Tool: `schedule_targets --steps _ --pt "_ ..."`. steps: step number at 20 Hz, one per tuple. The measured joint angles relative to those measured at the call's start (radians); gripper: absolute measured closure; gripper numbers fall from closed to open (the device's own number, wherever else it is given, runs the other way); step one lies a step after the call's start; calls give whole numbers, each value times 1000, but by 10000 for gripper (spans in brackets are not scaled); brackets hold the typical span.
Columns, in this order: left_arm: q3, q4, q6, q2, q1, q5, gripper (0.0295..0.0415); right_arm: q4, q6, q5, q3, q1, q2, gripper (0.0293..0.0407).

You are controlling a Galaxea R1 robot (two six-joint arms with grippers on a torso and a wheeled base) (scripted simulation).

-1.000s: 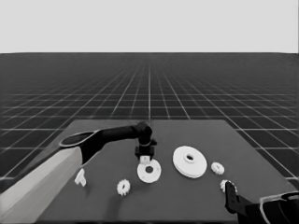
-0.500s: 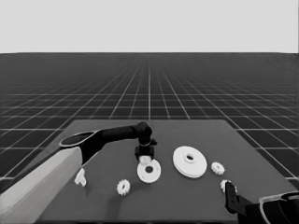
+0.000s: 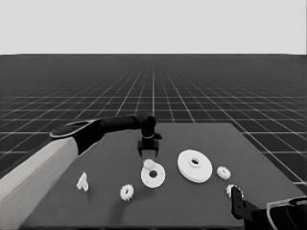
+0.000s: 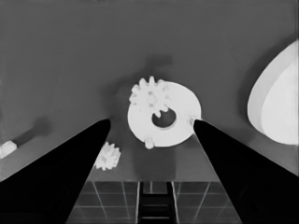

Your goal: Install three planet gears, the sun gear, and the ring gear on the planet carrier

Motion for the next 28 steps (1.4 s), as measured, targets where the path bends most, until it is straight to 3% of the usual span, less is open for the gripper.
schedule_targets --steps 1,2,4,10,11,13,20,22,28 --pt "425 32 -232 -207 17 27 326 0 0 0 0 0 0 315" --pt "618 48 -312 -315 34 44 326 0 0 0 0 0 0 315" --pt "766 63 -366 -401 50 57 326 0 0 0 0 0 0 315" --pt "833 71 -387 -440 57 64 326 0 0 0 0 0 0 315" --pt "797 176 -357 -434 154 60 326 0 0 0 0 0 0 315" --pt "738 268 -314 -424 254 40 326 0 0 0 0 0 0 315" --pt "698 310 -289 -415 297 22 326 0 0 0 0 0 0 315" --pt "698 310 -288 -415 297 21 397 0 0 0 0 0 0 315" --pt "698 311 -288 -415 297 21 398 0 0 0 0 0 0 315"
